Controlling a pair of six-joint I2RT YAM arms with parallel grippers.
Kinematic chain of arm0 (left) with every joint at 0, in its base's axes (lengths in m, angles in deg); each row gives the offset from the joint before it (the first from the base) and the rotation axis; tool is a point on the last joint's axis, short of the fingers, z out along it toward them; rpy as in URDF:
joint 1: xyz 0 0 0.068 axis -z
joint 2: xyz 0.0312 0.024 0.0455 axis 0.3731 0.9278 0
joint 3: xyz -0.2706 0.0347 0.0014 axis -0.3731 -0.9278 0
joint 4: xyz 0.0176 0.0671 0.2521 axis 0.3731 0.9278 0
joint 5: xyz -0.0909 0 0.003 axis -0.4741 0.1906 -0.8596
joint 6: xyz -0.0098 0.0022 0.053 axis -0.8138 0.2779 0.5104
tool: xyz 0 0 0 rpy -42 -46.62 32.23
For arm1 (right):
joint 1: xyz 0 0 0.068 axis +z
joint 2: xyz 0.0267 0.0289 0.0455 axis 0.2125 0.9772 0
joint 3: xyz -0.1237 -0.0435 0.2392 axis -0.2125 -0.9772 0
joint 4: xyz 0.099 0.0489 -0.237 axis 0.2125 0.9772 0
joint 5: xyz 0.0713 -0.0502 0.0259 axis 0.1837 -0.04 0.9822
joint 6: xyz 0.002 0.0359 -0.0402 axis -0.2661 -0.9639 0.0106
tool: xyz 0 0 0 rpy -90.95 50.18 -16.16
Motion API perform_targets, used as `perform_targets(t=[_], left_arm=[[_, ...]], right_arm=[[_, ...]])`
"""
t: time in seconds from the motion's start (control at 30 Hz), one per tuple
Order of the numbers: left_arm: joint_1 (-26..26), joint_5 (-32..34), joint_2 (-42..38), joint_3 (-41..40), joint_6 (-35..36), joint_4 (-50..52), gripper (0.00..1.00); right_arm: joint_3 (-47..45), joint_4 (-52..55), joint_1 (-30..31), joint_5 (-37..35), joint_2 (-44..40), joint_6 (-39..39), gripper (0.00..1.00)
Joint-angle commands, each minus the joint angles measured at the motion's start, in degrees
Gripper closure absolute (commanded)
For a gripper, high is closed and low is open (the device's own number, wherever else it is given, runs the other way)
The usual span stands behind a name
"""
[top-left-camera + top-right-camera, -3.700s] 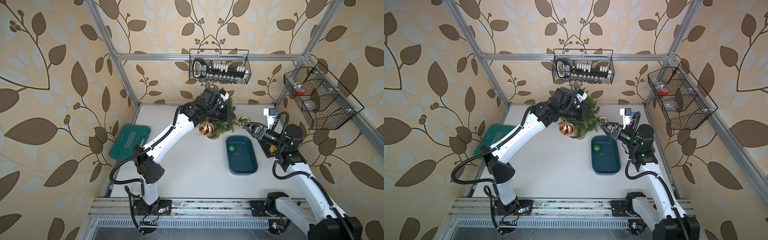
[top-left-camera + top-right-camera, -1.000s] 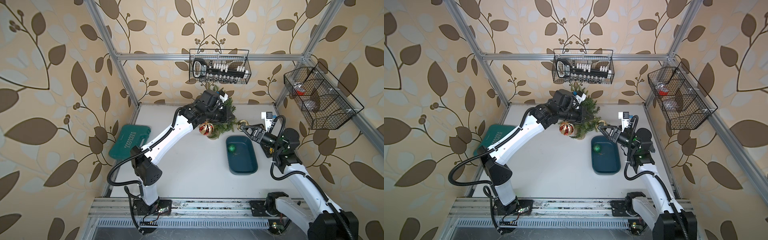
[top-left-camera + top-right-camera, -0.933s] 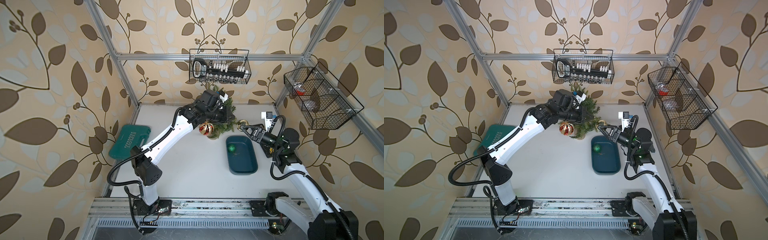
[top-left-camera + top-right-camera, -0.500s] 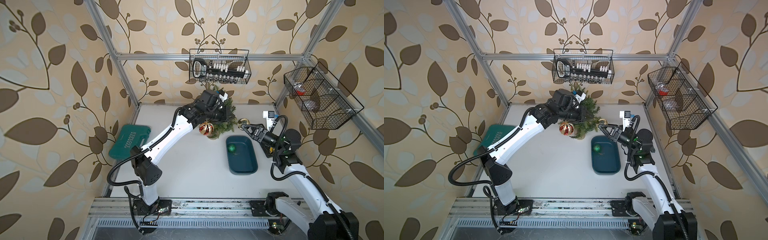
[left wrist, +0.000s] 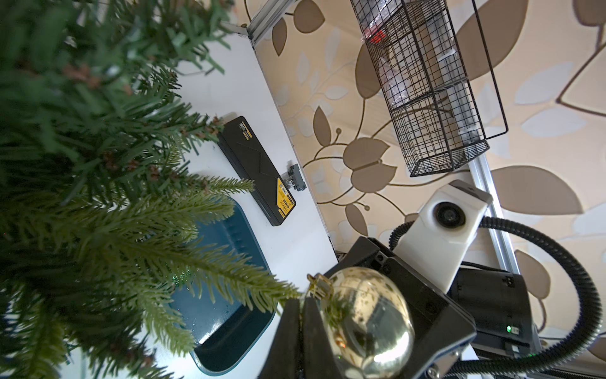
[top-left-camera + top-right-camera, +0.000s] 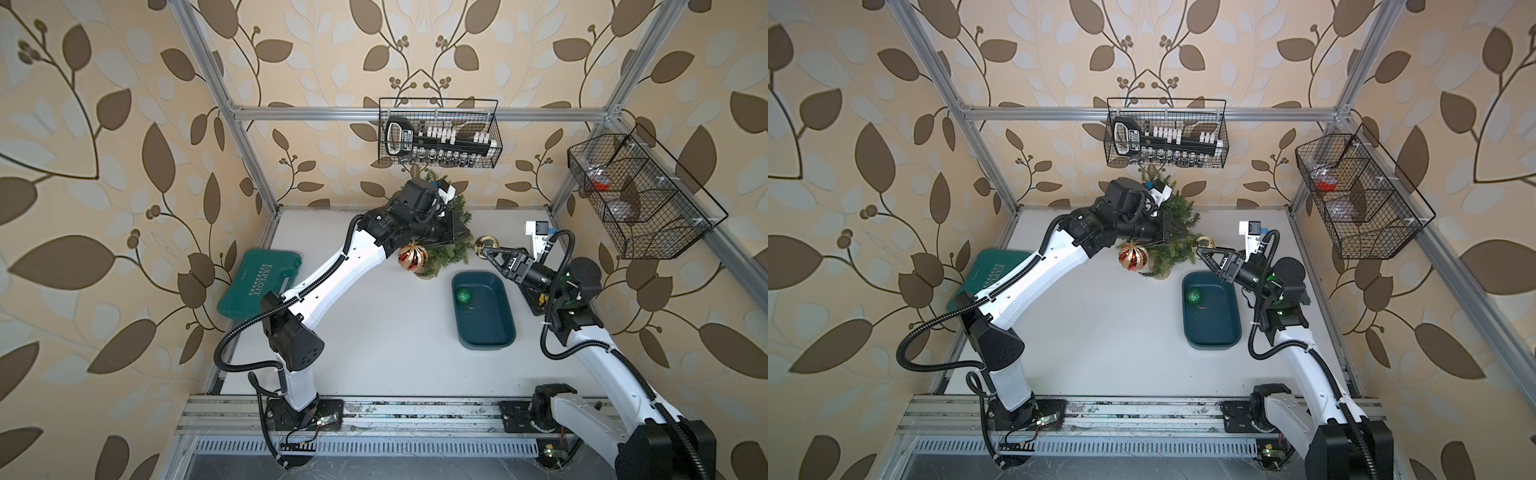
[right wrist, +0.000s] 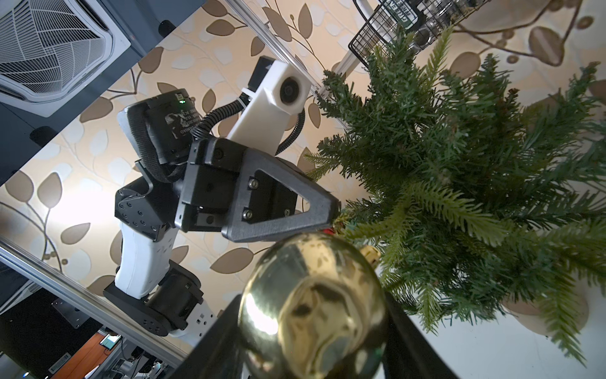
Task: Decorate the small christmas tree with ornaments
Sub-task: Hang an ornament on the christmas tree.
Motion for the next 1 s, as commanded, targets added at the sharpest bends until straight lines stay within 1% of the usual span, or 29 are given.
perform_targets(t=[0.0, 0.27, 0.4, 0.53, 0.6, 0.97], left_arm=[[0.0, 0.6, -0.5, -0.5, -0.1, -1.9, 0.92], [0.0, 1.3, -0.3, -0.8, -0.1, -1.4, 0.92], [0.0, 1.6, -0.3, -1.0, 0.0, -1.0, 0.90], [0.0, 1.8, -0.4, -1.0, 0.0, -1.0, 0.84], [0.0, 2.0, -0.5, -1.2, 0.1, -0.9, 0.79], [0.0, 2.4, -1.3, -2.2, 0.2, -1.1, 0.79]], right_arm=[[-0.3, -2.3, 0.6, -0.5, 0.9, -0.4, 0.42], [-0.8, -2.6, 0.9, -0.4, 1.0, -0.4, 0.42], [-1.4, -2.5, 1.0, -0.5, 0.7, -0.4, 0.42], [-1.9, -2.4, 1.0, -0.5, 0.5, -0.3, 0.42], [-2.1, -2.2, 1.0, -0.8, 0.3, -0.3, 0.42], [-3.3, -1.4, 1.0, -1.5, -0.2, -0.1, 0.41]])
